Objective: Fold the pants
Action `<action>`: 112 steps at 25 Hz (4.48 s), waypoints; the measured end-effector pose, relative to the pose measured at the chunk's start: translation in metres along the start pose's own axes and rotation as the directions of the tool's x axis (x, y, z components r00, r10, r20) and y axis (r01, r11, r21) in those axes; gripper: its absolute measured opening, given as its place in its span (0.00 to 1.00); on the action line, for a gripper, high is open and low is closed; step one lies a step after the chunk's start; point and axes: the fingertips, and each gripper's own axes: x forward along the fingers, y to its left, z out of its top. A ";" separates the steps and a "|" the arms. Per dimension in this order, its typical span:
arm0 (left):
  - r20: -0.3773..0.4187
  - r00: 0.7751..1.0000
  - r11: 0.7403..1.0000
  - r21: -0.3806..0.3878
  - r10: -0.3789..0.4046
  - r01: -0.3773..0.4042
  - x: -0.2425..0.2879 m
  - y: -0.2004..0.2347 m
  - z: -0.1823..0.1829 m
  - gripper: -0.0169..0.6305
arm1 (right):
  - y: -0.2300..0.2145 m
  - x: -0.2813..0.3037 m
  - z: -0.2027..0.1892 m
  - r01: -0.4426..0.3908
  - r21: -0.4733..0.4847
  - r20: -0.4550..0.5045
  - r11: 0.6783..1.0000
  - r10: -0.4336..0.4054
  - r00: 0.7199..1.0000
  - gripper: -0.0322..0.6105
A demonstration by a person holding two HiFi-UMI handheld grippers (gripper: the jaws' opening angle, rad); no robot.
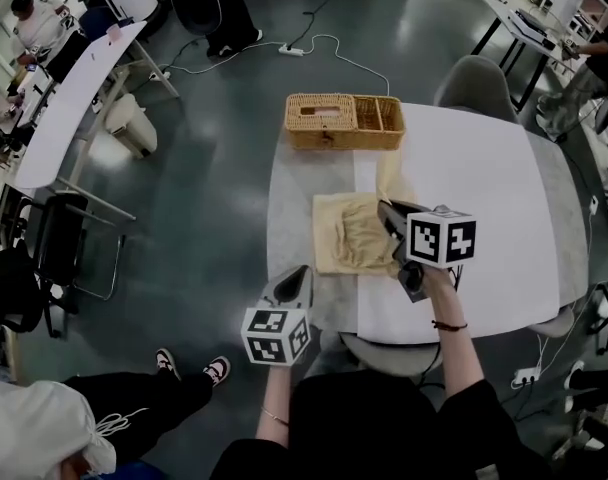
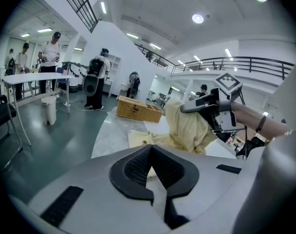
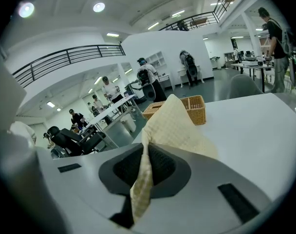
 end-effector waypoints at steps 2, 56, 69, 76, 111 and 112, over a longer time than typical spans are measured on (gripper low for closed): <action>-0.005 1.000 1.000 -0.008 0.006 -0.006 -0.002 0.005 -0.003 0.04 | 0.008 0.014 -0.006 0.000 -0.013 -0.025 1.000 0.000 1.000 0.10; -0.018 0.999 0.998 -0.050 0.037 -0.038 -0.014 0.034 -0.019 0.04 | 0.061 0.115 -0.071 0.106 -0.127 -0.060 0.986 -0.114 0.992 0.32; 0.013 1.000 1.000 -0.006 -0.015 0.015 -0.009 0.008 0.006 0.04 | 0.064 0.054 -0.056 -0.069 -0.069 0.040 0.995 0.072 0.997 0.10; 0.087 0.996 0.999 0.035 -0.021 0.018 -0.018 -0.014 0.034 0.04 | 0.059 -0.002 -0.040 -0.170 -0.046 0.162 0.984 0.175 0.971 0.07; 0.344 0.939 0.969 0.235 -0.009 -0.077 -0.092 -0.079 0.129 0.04 | -0.017 -0.197 0.015 -0.054 -0.124 0.525 0.991 0.111 0.843 0.07; 0.345 0.939 0.968 0.237 -0.008 -0.079 -0.092 -0.080 0.129 0.04 | -0.017 -0.198 0.015 -0.052 -0.129 0.527 0.990 0.113 0.842 0.07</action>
